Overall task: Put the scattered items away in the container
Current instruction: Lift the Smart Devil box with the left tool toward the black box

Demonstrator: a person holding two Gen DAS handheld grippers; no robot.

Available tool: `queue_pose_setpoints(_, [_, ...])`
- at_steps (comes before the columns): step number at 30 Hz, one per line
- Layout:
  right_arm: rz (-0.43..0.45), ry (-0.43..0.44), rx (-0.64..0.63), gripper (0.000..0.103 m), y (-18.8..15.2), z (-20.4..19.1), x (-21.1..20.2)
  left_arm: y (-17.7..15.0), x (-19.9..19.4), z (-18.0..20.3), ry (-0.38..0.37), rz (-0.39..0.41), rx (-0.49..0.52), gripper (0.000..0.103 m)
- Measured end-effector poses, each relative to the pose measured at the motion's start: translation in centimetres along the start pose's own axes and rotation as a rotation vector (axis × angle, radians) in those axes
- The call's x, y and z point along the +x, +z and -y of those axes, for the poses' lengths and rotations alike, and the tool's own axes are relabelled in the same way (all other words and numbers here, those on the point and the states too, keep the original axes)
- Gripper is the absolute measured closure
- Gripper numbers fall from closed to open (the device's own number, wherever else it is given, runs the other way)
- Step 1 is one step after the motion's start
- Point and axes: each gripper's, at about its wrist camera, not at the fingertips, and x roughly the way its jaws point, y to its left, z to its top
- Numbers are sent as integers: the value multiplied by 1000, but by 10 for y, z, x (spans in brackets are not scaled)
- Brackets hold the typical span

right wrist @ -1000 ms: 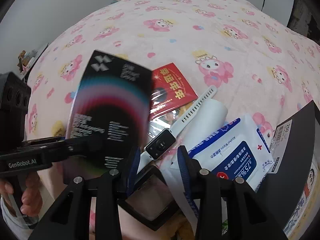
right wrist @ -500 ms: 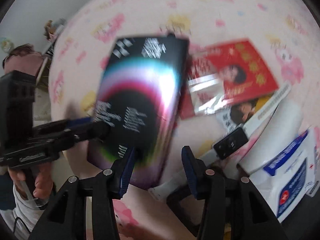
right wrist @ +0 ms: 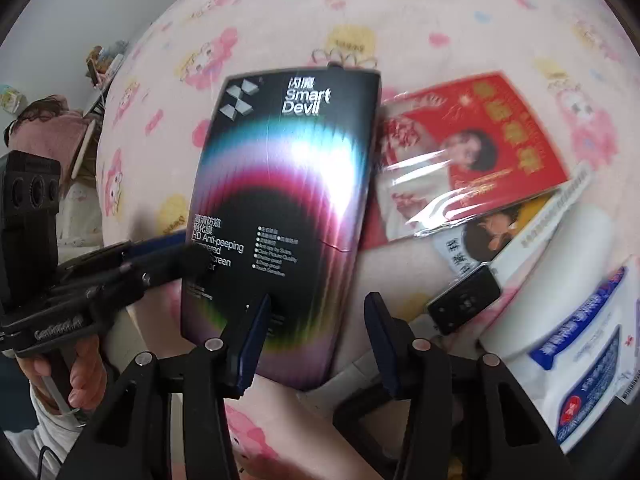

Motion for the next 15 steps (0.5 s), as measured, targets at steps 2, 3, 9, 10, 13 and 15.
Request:
queue_pose_setpoints(2, [-7,8,-23,56,1,-5,3,0,-1,7,30,-6,24,69])
queue_pose_setpoints(3, [-3,1,-28,56,2,-7,2,1,-3,10,38,-6,33,69])
queue_pose_setpoints(9, [152,-55,-35,57,-7,-17,-39,-2,-28,38,-32,5,77,68])
queue_pose_setpoints(10, [181,-80,-36,57,-10,-20,-50,-3,-34,46,-38,13,92,68])
queue_pose_setpoints(13, [247,-108,-30,57,-21,-22,-83,-7,-51,67,-66,37,125,68])
queue_pose_setpoints(15, [288,-114,-18,57,-32,-21,-103,-8,-62,83,-100,49,144,68])
